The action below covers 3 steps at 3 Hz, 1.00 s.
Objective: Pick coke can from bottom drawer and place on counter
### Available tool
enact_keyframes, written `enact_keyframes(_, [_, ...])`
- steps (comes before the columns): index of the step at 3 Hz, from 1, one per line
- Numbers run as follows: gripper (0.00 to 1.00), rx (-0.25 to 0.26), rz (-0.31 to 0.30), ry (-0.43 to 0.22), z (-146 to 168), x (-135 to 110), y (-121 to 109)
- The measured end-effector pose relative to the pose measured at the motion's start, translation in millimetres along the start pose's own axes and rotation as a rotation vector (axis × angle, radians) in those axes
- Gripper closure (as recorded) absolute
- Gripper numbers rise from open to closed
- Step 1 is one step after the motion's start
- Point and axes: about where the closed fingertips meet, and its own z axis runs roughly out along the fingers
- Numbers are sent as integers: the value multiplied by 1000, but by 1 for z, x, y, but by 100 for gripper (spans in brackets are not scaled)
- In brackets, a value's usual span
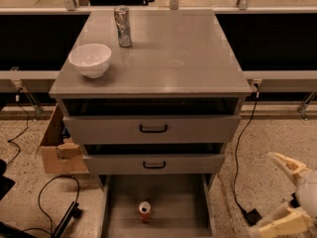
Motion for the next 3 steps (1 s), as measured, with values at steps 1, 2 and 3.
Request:
enact_keyframes(1, [0, -78, -4, -88, 69, 25, 24])
enact_keyframes(2, [0, -102, -6, -185, 138, 53, 48])
enact_keyframes(3, [0, -103, -30, -261, 200, 73, 56])
